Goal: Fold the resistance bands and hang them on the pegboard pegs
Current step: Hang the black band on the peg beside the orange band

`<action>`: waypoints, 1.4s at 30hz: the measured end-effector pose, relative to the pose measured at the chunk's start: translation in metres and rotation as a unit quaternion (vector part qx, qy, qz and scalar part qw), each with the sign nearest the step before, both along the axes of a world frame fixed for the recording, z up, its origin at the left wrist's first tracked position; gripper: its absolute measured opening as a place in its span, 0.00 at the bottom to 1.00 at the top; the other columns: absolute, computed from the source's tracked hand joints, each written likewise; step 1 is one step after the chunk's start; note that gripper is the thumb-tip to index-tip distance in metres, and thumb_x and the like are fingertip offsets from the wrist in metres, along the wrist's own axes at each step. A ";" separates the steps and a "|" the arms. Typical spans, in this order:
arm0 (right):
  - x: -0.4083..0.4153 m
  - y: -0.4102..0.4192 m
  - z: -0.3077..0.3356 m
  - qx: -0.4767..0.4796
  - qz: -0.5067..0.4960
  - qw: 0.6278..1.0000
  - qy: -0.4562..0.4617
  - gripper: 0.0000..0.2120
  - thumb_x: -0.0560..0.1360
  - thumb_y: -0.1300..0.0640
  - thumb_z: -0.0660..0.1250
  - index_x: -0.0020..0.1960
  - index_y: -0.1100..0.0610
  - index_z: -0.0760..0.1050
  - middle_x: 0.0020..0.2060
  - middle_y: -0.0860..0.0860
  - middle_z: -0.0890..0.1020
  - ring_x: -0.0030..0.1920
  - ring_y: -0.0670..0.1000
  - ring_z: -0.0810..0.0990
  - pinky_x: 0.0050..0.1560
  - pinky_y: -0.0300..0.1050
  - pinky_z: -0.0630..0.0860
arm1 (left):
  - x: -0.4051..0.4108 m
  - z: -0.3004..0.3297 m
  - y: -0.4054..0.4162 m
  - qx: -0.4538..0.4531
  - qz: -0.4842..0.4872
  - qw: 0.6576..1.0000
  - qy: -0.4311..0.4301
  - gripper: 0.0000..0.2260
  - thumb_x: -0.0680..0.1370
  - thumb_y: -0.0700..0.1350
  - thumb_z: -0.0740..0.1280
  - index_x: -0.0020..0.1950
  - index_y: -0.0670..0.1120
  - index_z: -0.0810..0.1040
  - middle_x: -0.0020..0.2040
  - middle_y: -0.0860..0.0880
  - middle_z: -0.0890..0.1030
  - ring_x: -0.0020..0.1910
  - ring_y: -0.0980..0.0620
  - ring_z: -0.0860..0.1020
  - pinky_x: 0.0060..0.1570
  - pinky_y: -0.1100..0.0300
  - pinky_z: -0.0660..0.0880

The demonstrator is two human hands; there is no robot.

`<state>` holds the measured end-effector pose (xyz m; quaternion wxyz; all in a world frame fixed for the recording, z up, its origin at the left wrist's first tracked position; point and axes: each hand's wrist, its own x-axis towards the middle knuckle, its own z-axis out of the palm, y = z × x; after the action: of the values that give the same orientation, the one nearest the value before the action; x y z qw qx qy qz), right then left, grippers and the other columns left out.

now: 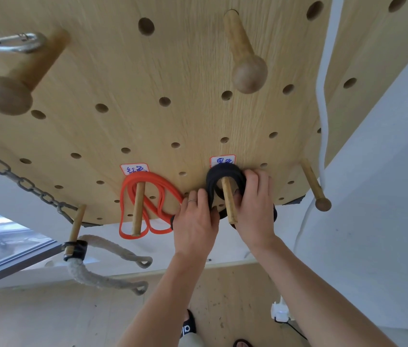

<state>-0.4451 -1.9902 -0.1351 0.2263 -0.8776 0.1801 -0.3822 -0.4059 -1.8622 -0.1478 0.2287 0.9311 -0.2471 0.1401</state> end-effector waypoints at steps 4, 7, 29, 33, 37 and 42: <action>-0.001 0.001 0.002 0.004 0.003 1.000 0.002 0.22 0.70 0.73 0.70 0.62 0.62 0.70 0.57 0.59 0.74 0.54 0.60 0.74 0.50 0.46 0.75 | 0.002 -0.009 0.014 0.026 -0.021 0.999 0.027 0.13 0.74 0.44 0.73 0.51 0.45 0.70 0.43 0.47 0.77 0.35 0.45 0.77 0.24 0.54 0.72; -0.001 0.002 0.003 0.005 0.005 1.000 0.004 0.23 0.70 0.73 0.70 0.62 0.62 0.69 0.57 0.60 0.75 0.54 0.61 0.75 0.48 0.45 0.75 | 0.005 -0.009 0.012 0.054 -0.026 0.997 0.053 0.08 0.77 0.43 0.68 0.54 0.44 0.72 0.42 0.47 0.79 0.35 0.44 0.78 0.27 0.53 0.76; 0.001 0.002 0.005 0.014 -0.009 1.000 -0.005 0.24 0.69 0.73 0.70 0.61 0.60 0.68 0.56 0.60 0.74 0.53 0.58 0.73 0.51 0.34 0.63 | 0.000 -0.018 -0.014 -0.106 0.003 0.975 0.197 0.04 0.80 0.44 0.64 0.53 0.48 0.70 0.39 0.47 0.78 0.36 0.41 0.78 0.35 0.45 0.78; 0.001 0.004 0.004 0.008 -0.016 1.000 -0.005 0.22 0.70 0.73 0.71 0.61 0.62 0.70 0.56 0.60 0.74 0.54 0.57 0.73 0.53 0.34 0.63 | 0.010 -0.014 0.004 0.008 0.028 0.993 0.115 0.05 0.82 0.46 0.63 0.52 0.45 0.71 0.37 0.46 0.78 0.32 0.40 0.78 0.31 0.49 0.78; 0.002 0.003 0.003 0.009 -0.013 1.000 -0.011 0.23 0.69 0.73 0.72 0.61 0.62 0.69 0.56 0.60 0.74 0.54 0.56 0.72 0.53 0.34 0.64 | 0.011 -0.009 0.005 -0.021 0.053 0.991 0.117 0.06 0.78 0.41 0.66 0.45 0.44 0.69 0.32 0.46 0.76 0.30 0.39 0.75 0.29 0.49 0.76; 0.001 0.002 0.002 0.003 -0.010 1.000 -0.013 0.24 0.70 0.72 0.72 0.61 0.61 0.69 0.56 0.60 0.74 0.54 0.55 0.72 0.53 0.33 0.64 | 0.005 -0.001 -0.008 -0.171 0.128 0.949 0.231 0.09 0.77 0.39 0.68 0.40 0.42 0.69 0.31 0.46 0.75 0.30 0.43 0.74 0.30 0.49 0.73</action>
<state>-0.4441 -1.9877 -0.1330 0.2274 -0.8700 0.1874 -0.3952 -0.4005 -1.8698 -0.1493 0.4155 0.9087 -0.0388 -0.0103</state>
